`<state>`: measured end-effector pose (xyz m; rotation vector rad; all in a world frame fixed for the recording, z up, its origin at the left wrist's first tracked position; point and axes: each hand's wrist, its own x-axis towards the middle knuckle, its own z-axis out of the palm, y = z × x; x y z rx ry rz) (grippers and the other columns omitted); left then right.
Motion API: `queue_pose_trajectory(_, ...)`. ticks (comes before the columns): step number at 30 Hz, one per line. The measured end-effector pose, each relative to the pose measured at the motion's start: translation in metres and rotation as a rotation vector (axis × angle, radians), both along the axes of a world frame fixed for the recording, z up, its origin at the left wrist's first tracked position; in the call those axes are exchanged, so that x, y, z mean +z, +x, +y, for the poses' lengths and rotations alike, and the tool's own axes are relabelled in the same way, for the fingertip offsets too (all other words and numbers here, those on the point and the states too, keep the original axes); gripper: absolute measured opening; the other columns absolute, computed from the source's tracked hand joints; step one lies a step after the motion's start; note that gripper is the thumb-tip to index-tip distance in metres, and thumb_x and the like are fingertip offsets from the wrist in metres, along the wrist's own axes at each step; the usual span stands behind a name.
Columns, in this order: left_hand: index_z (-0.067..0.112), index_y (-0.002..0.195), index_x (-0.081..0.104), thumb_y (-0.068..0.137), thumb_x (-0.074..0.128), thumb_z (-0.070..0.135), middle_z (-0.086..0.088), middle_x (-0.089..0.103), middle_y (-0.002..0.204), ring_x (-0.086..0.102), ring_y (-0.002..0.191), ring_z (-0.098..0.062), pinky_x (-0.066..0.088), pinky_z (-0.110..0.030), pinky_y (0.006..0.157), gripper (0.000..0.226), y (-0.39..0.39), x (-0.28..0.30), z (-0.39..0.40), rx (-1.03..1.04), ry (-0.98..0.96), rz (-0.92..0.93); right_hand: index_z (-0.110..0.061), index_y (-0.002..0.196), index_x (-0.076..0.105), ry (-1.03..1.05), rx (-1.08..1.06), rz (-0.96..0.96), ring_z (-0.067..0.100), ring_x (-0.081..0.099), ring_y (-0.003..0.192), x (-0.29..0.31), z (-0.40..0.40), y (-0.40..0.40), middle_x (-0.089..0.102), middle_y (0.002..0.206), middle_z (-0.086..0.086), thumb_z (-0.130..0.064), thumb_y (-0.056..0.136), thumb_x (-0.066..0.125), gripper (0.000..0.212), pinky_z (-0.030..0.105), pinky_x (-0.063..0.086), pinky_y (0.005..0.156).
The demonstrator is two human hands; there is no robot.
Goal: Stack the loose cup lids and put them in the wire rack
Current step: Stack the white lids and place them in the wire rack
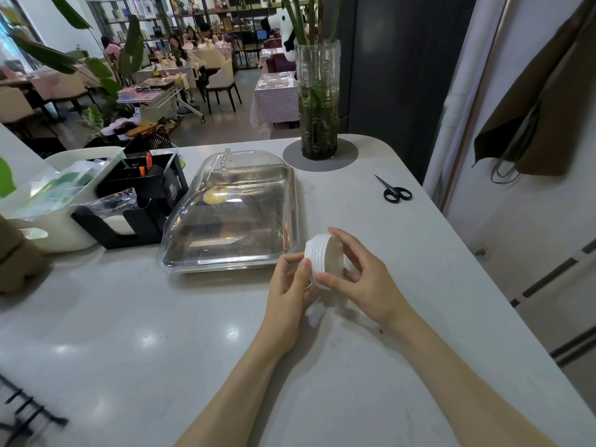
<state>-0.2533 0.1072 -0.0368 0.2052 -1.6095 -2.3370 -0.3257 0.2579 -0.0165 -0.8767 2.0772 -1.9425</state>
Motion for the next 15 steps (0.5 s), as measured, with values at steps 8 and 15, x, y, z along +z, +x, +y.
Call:
queue_pose_trajectory(8,0.014,0.114,0.063,0.094,0.071,0.053,-0.021,0.075,0.117,0.074,0.111,-0.04,0.062,-0.046,0.089,0.045,0.0015,0.0035,0.0023,0.019,-0.02,-0.013,-0.042,0.141,0.049,0.103,0.014,0.133,0.005,0.041,0.142,0.0082,0.0056,0.0006,0.048,0.149,-0.018,-0.038,0.08,0.084,0.07,0.035,0.046,0.111)
queue_pose_trajectory(15,0.018,0.119,0.062,0.1,0.064,0.047,-0.018,0.075,0.121,0.074,0.112,-0.036,0.062,-0.042,0.089,0.034,0.0026,0.0048,0.0022,-0.008,-0.04,-0.01,-0.048,0.147,0.042,0.169,0.024,0.152,-0.005,0.03,0.146,0.0109,0.008,-0.0012,0.038,0.156,-0.026,-0.046,0.08,0.082,0.078,0.039,0.038,0.118)
